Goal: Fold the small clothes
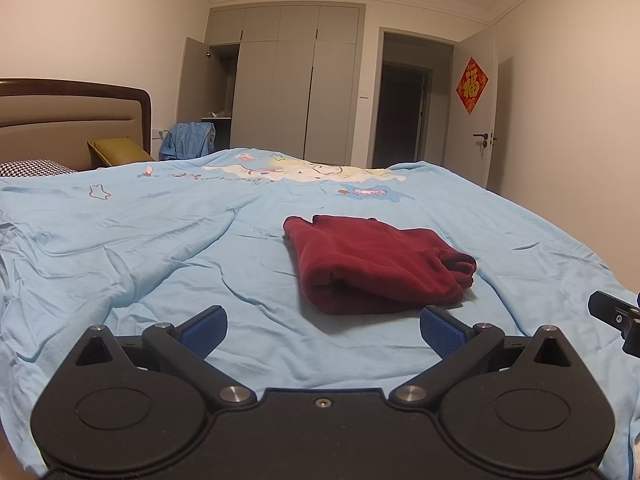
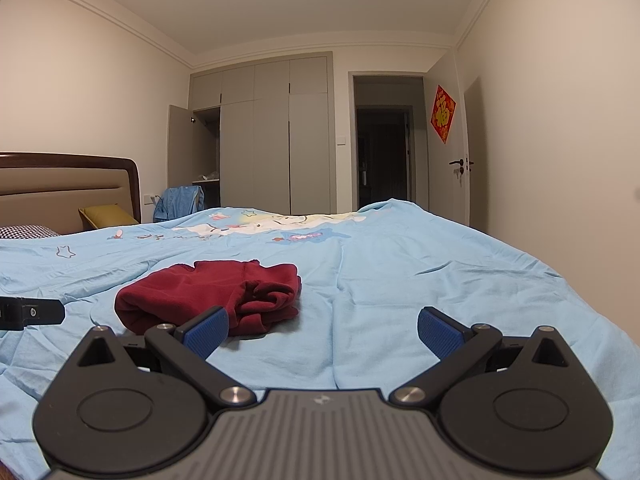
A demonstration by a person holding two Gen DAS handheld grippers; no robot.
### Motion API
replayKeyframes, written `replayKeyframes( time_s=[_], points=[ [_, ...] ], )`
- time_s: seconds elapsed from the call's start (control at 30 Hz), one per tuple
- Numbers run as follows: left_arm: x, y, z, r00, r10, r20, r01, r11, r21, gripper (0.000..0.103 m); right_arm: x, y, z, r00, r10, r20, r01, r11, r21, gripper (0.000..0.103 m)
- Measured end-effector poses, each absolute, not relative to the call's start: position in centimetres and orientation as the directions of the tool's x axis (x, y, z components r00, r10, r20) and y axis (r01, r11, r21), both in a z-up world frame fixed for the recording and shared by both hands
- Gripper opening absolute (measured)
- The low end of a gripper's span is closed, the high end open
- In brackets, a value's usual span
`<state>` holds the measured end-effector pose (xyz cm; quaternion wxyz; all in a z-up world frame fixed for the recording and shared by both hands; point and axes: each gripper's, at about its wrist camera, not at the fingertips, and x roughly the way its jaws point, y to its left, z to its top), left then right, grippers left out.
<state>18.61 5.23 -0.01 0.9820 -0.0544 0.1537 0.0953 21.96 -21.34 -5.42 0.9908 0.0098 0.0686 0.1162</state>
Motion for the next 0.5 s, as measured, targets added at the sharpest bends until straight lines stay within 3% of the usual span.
replayKeyframes(
  time_s=[0.5],
  points=[
    [18.61,5.27,0.03,0.935,0.17,-0.313,-0.204,0.976,-0.079,0.102,21.96,-21.32,-5.46,0.963,0.232,-0.135,-0.229,0.973,0.036,0.103]
  ],
)
